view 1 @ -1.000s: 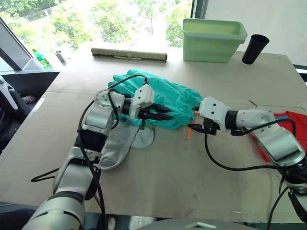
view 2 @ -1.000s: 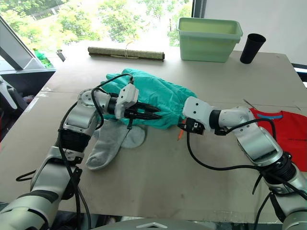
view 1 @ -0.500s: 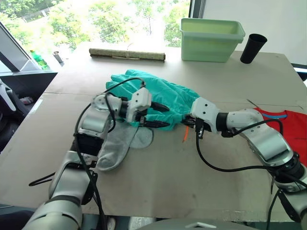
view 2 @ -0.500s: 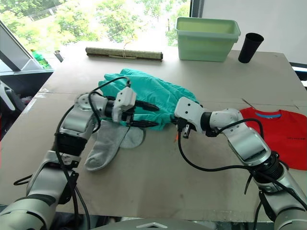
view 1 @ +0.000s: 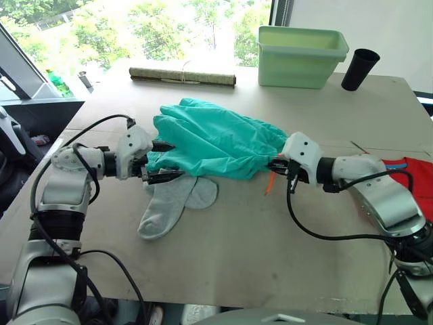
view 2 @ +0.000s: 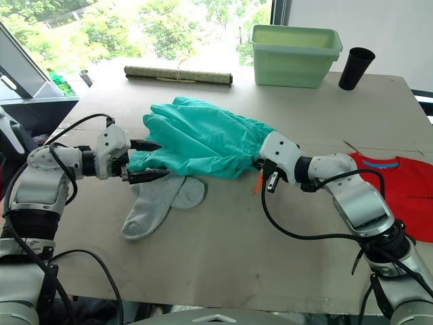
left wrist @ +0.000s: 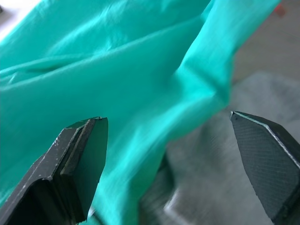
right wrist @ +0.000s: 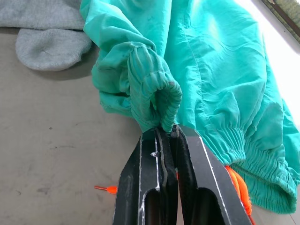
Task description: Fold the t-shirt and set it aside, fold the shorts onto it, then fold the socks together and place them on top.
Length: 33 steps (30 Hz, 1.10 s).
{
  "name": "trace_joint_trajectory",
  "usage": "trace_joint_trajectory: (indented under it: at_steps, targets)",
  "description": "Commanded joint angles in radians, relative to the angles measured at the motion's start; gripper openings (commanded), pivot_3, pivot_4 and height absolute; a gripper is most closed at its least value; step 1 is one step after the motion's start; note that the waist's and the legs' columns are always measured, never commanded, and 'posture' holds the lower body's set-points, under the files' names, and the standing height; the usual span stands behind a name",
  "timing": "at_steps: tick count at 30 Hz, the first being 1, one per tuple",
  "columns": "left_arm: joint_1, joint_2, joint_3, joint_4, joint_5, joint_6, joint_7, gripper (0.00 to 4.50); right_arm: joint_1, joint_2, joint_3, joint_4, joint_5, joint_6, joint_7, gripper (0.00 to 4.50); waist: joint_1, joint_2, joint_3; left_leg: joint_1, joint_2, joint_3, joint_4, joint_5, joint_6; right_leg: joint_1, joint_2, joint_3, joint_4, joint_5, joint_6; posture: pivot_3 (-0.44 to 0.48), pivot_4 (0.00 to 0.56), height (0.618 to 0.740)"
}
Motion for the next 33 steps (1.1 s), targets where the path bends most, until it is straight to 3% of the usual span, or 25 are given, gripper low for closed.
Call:
trace_joint_trajectory:
  at_steps: [1,8,12,14,16,18,19,26,29,33]
  targets:
    - [-0.017,0.027,0.008,0.075,0.063,-0.092,0.066,4.46,0.007,-0.031,-0.059,-0.029,0.012,-0.018,0.001,0.00,-0.001,0.000,0.000,0.000,0.000,0.000,0.000,0.000,0.000,0.000,0.000,0.000,0.000,0.000,0.000,0.000,0.150,0.740]
    - [-0.074,-0.002,-0.063,0.237,0.221,-0.215,0.222,4.46,0.040,-0.087,-0.110,-0.010,0.016,-0.035,0.003,0.00,0.001,0.000,0.000,0.000,0.000,0.001,-0.001,0.000,0.000,0.000,0.000,-0.001,0.000,0.000,0.000,0.000,0.150,0.740]
    - [-0.108,-0.040,-0.069,0.270,0.218,-0.223,0.236,2.63,0.060,-0.094,-0.122,-0.016,0.030,-0.031,0.008,0.00,-0.003,0.000,0.000,0.000,0.000,0.001,-0.001,0.000,0.000,0.000,0.000,0.000,0.001,0.000,0.000,0.000,0.150,0.740]
    - [-0.115,-0.053,-0.065,0.268,0.193,-0.211,0.209,2.12,0.076,-0.094,-0.133,-0.026,0.049,-0.030,0.013,0.65,-0.002,0.000,0.000,0.000,0.000,0.001,-0.001,0.000,0.000,-0.001,0.000,0.000,0.001,0.000,0.000,0.000,0.150,0.740]
    - [-0.127,-0.057,-0.058,0.266,0.179,-0.211,0.195,1.22,0.099,-0.101,-0.150,-0.037,0.049,-0.035,0.003,1.35,0.000,-0.001,0.000,-0.001,0.000,0.001,-0.001,0.000,0.000,-0.001,0.000,-0.001,0.001,0.000,0.000,0.000,0.150,0.740]
    - [-0.144,-0.064,-0.045,0.253,0.153,-0.201,0.178,0.15,0.136,-0.130,-0.167,-0.059,0.027,-0.048,-0.006,2.44,0.002,-0.001,0.000,-0.001,0.000,0.001,-0.001,0.000,0.000,-0.001,-0.001,-0.001,0.001,0.000,0.000,0.000,0.150,0.740]
    - [-0.150,-0.070,-0.036,0.231,0.124,-0.182,0.156,0.00,0.162,-0.149,-0.186,-0.086,0.030,-0.052,-0.003,2.82,0.005,-0.001,0.000,-0.001,0.000,0.001,-0.001,0.000,0.000,-0.001,-0.001,-0.001,0.001,0.000,0.000,0.000,0.150,0.740]
    - [-0.148,-0.088,-0.038,0.103,0.059,-0.084,0.098,0.00,0.209,-0.209,-0.255,-0.279,0.155,0.082,0.027,2.82,-0.003,-0.001,0.000,-0.001,0.000,0.001,0.000,0.000,0.000,-0.001,0.000,0.000,0.001,0.000,0.000,0.000,0.150,0.740]
    - [-0.149,-0.093,-0.043,0.086,0.064,-0.066,0.101,0.00,0.174,-0.203,-0.152,-0.324,0.148,0.128,0.007,2.82,-0.005,-0.001,0.000,-0.001,0.001,0.001,-0.001,0.000,0.000,-0.001,0.000,0.000,0.001,0.000,0.000,0.000,0.150,0.740]
    - [-0.155,-0.098,-0.042,0.072,0.065,-0.047,0.104,0.00,0.125,-0.187,0.070,-0.273,-0.003,0.059,-0.036,2.82,-0.003,-0.001,0.000,0.000,0.001,0.001,0.000,-0.001,0.001,-0.001,0.000,0.000,0.001,0.000,0.000,0.000,0.150,0.740]
